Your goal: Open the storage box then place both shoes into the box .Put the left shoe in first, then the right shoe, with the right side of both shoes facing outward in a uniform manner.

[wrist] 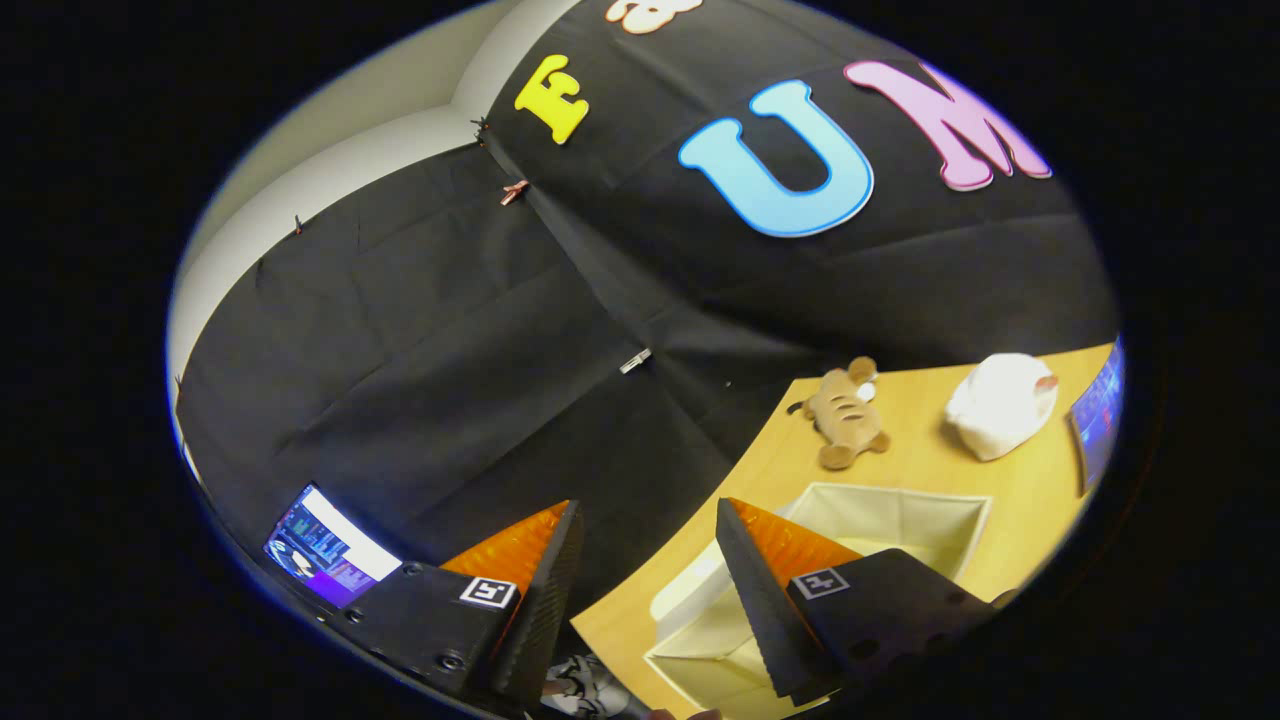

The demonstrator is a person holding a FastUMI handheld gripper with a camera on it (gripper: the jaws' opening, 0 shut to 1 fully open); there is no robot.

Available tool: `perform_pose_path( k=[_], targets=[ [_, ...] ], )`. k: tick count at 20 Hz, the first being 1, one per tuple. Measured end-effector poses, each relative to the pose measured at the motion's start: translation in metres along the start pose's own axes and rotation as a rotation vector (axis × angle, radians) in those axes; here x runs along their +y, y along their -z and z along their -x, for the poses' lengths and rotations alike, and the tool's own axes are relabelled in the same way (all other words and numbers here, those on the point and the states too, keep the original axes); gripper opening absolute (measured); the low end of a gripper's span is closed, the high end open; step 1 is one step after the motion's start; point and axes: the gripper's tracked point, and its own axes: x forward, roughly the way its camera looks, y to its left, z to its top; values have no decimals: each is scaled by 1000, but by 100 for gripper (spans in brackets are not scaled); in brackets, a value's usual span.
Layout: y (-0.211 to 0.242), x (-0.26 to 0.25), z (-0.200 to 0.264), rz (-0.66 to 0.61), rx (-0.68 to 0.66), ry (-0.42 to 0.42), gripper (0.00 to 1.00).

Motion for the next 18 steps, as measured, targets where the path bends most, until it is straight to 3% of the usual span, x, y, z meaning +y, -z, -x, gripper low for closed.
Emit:
perform_pose_path(
  k=[9,18],
  targets=[
    [-6,-85,134,108,-34,269,84],
    [77,-232,255,151,236,651,84]
  ],
)
